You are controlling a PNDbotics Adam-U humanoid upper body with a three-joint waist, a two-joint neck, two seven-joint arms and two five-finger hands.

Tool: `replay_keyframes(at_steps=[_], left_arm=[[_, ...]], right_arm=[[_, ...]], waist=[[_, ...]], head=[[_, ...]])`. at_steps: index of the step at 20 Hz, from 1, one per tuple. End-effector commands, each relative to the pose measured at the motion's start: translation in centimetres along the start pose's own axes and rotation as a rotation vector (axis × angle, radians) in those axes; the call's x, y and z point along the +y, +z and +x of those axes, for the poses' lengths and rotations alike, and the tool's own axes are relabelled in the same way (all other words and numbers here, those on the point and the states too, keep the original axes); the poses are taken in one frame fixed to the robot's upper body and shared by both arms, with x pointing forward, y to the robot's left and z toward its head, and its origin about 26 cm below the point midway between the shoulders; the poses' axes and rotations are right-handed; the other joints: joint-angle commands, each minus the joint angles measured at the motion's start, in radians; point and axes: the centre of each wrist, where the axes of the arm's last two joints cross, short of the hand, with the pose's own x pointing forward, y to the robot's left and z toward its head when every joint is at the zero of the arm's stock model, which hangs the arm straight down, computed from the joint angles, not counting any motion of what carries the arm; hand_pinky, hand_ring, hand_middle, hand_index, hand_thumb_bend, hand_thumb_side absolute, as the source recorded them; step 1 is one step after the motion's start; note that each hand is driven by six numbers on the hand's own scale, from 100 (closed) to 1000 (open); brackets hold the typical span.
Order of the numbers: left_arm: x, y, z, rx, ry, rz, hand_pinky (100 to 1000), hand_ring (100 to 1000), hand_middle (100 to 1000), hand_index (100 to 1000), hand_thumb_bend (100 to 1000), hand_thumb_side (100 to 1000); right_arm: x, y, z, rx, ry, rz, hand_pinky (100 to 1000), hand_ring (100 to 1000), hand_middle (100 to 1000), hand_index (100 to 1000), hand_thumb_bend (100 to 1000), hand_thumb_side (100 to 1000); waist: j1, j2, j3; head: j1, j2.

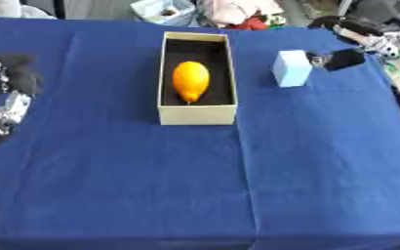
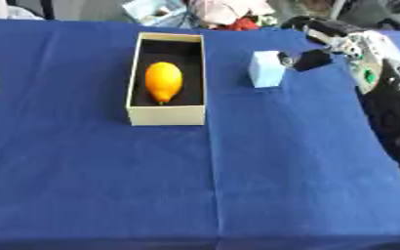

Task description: Pick up objects on the table and place them in the box.

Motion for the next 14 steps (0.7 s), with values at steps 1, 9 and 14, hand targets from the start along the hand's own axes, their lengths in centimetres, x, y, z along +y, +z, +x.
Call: replay_keyframes(at_steps=[1,9,14], left_arm=[[0.53,-0.29,0.75,-0.032,-0.013,0.004,674,593,603,843,141,722],[0.43,-0.27,0.61,-0.026,-0.015,-0.008,675,594,604,846,135,729],[0.34,-0.24,0.50,-0.023,-0.016,-0.015,675,594,604,846,130,735]], right_arm=[[-1.24,0.37,-0.66,0.025,0.059,-0.013,889,1000,1000,1000,270,689],[-0.73,0.51,-1.00,0.033,0.102,0.019,889,1000,1000,1000,302,731],[-0.85,0.53,-1.06,0.041,0.113,0.025,887,1000,1000,1000,297,713]], waist=[[0.002,-0.012,0.003],[-0.002,-0.010,0.006],[-0.003,-0.010,0.008]], head=[[-0.005,0.005],[-0.008,0.005],[-0.011,0.005]])
